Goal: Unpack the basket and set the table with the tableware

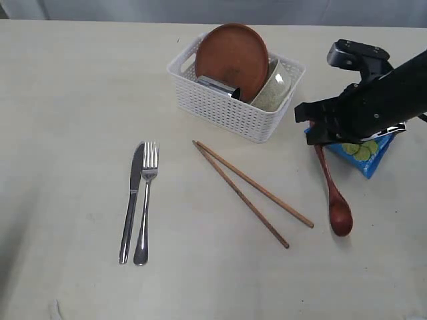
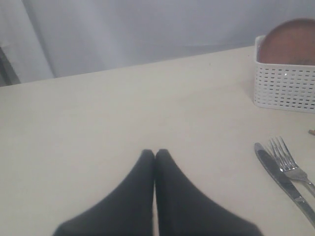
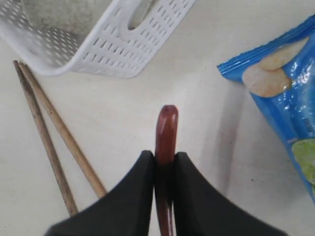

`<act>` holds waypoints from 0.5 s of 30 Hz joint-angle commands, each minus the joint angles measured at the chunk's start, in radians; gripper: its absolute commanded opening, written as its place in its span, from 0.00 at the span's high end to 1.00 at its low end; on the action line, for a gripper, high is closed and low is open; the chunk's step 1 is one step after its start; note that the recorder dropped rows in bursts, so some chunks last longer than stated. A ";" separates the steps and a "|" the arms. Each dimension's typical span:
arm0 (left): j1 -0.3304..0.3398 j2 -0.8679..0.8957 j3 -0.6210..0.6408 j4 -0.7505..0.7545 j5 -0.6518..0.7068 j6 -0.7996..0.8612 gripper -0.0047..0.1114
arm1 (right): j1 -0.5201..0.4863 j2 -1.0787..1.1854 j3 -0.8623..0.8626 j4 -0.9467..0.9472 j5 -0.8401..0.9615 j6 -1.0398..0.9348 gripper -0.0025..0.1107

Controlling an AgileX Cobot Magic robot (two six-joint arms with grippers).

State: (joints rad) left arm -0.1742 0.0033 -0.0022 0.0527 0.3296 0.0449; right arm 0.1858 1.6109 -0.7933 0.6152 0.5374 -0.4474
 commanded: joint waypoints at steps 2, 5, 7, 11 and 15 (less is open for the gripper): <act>0.002 -0.003 0.002 -0.002 -0.008 0.000 0.96 | -0.005 0.036 0.004 0.012 0.014 -0.012 0.70; 0.002 -0.003 0.002 -0.002 -0.008 0.000 0.96 | -0.005 0.033 0.004 0.012 0.005 -0.012 0.55; 0.002 -0.003 0.002 -0.002 -0.008 0.000 0.96 | -0.005 0.027 -0.004 0.012 0.005 -0.012 0.55; 0.002 -0.003 0.002 -0.002 -0.008 0.000 0.96 | 0.003 0.010 -0.048 0.008 0.094 -0.027 0.55; 0.002 -0.003 0.002 -0.002 -0.008 0.000 0.96 | 0.068 -0.023 -0.100 0.008 0.213 -0.067 0.55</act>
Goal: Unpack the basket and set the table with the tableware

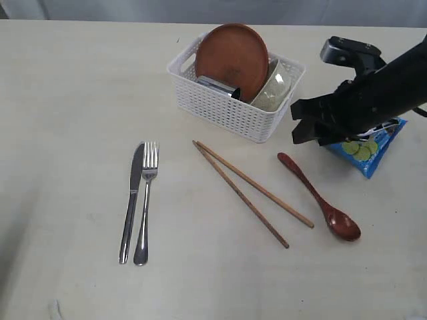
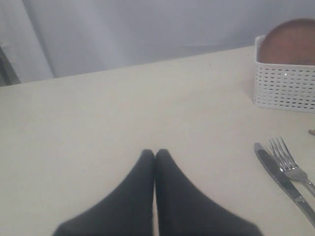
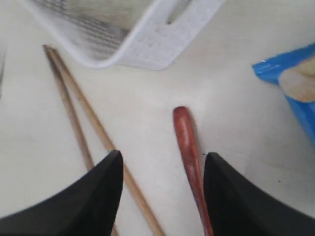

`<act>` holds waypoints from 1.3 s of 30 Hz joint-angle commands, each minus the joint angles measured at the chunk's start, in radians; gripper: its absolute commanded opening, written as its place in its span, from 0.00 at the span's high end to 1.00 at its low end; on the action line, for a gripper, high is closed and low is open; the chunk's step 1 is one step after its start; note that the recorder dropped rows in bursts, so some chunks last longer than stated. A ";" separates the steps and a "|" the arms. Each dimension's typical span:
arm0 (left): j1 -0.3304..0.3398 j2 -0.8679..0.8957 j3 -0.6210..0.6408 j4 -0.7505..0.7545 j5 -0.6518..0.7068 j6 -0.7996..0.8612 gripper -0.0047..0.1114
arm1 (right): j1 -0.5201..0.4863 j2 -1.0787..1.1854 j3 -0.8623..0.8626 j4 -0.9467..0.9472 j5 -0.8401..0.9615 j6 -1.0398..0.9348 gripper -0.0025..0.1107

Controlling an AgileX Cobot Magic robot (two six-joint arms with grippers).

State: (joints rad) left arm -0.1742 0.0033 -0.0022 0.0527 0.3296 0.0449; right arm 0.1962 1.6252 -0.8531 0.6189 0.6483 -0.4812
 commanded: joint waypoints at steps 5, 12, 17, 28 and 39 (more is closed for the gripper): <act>0.002 -0.003 0.002 -0.002 -0.008 0.000 0.96 | 0.239 -0.059 -0.040 -0.060 0.078 -0.011 0.61; 0.002 -0.003 0.002 -0.002 -0.008 0.000 0.96 | 0.462 0.040 -0.098 -0.314 -0.009 0.237 0.49; 0.002 -0.003 0.002 -0.002 -0.008 0.000 0.96 | 0.543 0.155 -0.204 -0.548 0.039 0.430 0.48; 0.002 -0.003 0.002 -0.002 -0.008 0.000 0.96 | 0.554 0.383 -0.338 -0.629 0.164 0.481 0.48; 0.002 -0.003 0.002 -0.002 -0.008 0.000 0.96 | 0.554 0.421 -0.338 -0.699 0.176 0.502 0.63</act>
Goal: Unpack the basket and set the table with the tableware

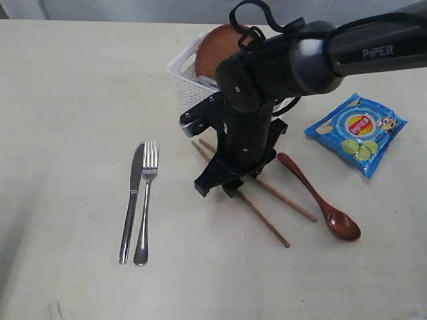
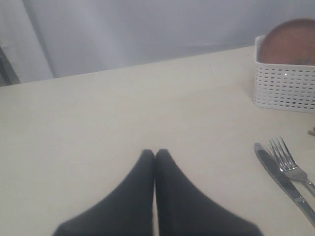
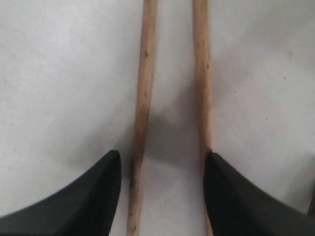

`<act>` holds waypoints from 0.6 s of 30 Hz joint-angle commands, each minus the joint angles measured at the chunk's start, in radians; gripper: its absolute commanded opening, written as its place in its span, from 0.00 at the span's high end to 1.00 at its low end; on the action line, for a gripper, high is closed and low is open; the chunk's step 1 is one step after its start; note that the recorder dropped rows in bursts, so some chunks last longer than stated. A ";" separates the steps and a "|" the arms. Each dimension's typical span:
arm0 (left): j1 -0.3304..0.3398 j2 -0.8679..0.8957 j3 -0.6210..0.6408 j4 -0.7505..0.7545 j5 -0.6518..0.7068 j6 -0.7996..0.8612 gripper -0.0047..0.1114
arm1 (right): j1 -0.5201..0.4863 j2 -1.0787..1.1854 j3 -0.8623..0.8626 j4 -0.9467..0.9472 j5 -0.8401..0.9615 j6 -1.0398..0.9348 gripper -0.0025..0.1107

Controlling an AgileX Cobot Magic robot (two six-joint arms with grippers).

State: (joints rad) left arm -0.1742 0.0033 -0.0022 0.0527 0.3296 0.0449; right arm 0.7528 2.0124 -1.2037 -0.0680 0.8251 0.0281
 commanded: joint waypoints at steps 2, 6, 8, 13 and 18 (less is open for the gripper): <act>0.002 -0.003 0.002 -0.002 -0.008 0.000 0.96 | -0.003 0.033 0.013 -0.012 0.012 -0.010 0.71; 0.002 -0.003 0.002 -0.002 -0.008 0.000 0.96 | -0.003 0.033 0.015 -0.038 0.051 -0.006 0.92; 0.002 -0.003 0.002 -0.002 -0.008 0.000 0.96 | -0.005 0.033 0.019 -0.058 0.063 0.002 0.98; 0.002 -0.003 0.002 -0.002 -0.008 0.000 0.96 | -0.051 0.033 0.019 -0.061 0.094 0.048 0.98; 0.002 -0.003 0.002 -0.002 -0.008 0.000 0.96 | -0.074 0.022 0.025 -0.057 0.149 0.034 0.98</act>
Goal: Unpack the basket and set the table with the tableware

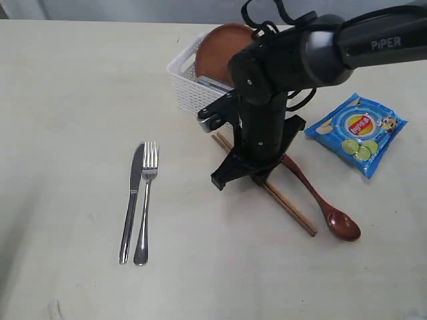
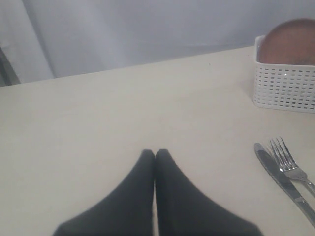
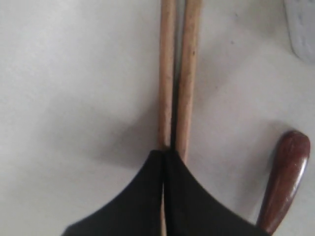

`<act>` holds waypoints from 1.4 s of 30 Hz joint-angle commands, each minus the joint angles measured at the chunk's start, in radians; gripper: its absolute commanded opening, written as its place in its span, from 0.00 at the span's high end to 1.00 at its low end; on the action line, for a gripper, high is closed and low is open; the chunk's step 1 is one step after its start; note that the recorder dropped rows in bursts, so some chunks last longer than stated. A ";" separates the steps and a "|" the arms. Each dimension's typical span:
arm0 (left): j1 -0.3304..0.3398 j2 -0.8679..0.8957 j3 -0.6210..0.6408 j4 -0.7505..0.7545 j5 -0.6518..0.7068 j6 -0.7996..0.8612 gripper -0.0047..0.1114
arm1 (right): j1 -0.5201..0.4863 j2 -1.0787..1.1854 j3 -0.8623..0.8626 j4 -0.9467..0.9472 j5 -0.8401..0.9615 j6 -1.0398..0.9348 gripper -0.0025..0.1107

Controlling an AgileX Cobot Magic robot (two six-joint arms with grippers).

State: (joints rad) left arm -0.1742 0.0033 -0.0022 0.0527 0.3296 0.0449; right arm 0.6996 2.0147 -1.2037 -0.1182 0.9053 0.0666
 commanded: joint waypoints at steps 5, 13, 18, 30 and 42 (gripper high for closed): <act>0.002 -0.003 0.002 -0.002 -0.008 0.000 0.96 | -0.020 -0.032 0.089 -0.007 0.065 -0.005 0.98; 0.002 -0.003 0.002 -0.002 -0.008 0.000 0.96 | -0.067 -0.072 0.145 -0.041 0.052 0.038 0.98; 0.002 -0.003 0.002 -0.002 -0.008 0.000 0.96 | -0.070 -0.086 0.145 -0.039 0.050 0.038 0.98; 0.002 -0.003 0.002 -0.002 -0.008 0.000 0.96 | -0.070 -0.213 0.145 -0.038 0.058 0.010 0.98; 0.002 -0.003 0.002 -0.002 -0.008 0.000 0.96 | -0.070 -0.316 -0.056 -0.041 0.083 0.049 0.73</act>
State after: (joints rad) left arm -0.1742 0.0033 -0.0022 0.0527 0.3296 0.0449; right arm 0.6369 1.7133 -1.1913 -0.1510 0.9741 0.0916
